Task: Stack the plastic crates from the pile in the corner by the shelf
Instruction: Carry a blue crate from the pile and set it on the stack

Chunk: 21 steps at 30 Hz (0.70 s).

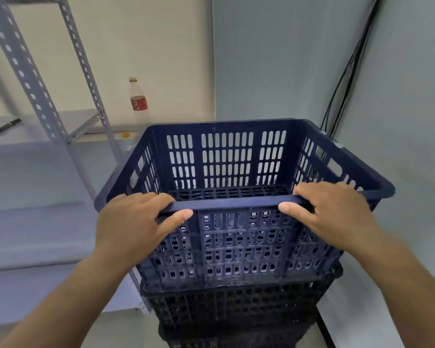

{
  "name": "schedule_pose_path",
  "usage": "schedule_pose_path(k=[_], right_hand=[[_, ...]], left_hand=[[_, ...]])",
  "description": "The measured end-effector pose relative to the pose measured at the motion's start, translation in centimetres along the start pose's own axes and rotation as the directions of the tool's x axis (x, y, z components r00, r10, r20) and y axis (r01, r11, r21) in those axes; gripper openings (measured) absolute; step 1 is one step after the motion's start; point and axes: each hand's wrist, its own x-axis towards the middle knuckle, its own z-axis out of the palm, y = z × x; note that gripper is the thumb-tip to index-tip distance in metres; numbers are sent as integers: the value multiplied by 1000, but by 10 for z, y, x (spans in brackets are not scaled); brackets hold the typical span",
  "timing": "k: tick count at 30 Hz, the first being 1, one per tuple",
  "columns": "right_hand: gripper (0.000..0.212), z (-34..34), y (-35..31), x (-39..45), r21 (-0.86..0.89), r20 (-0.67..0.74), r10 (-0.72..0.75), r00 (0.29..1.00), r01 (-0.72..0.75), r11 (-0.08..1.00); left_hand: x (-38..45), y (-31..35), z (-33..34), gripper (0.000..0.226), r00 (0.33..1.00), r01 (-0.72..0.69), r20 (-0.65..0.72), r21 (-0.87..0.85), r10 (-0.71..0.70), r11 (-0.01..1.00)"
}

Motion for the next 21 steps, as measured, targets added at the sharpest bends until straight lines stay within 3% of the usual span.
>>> schedule_pose_path(k=[5, 9, 11, 15, 18, 21], right_hand=[[59, 10, 5, 0, -26, -139, -27, 990, 23, 999], [63, -14, 6, 9, 233, 70, 55, 996, -70, 970], [55, -23, 27, 31, 258, 41, 93, 995, -100, 961], [69, -25, 96, 86, -60, 77, 283, 956, -279, 958], [76, -13, 128, 111, -95, 204, 362, 910, -349, 932], [54, 13, 137, 114, -3, 296, 292, 910, -305, 952]], left_hand=[[2, -3, 2, 60, 999, -43, -10, 52, 43, 998], [9, 0, -15, 74, 997, 71, 25, -179, -68, 981], [27, -9, -19, 80, 994, 107, 19, -293, -107, 950], [88, -53, -6, 80, 940, 228, 269, -28, -212, 973], [117, -87, 27, 84, 882, 236, 390, 122, -265, 964], [120, -107, 58, 84, 832, 264, 479, 99, -278, 959]])
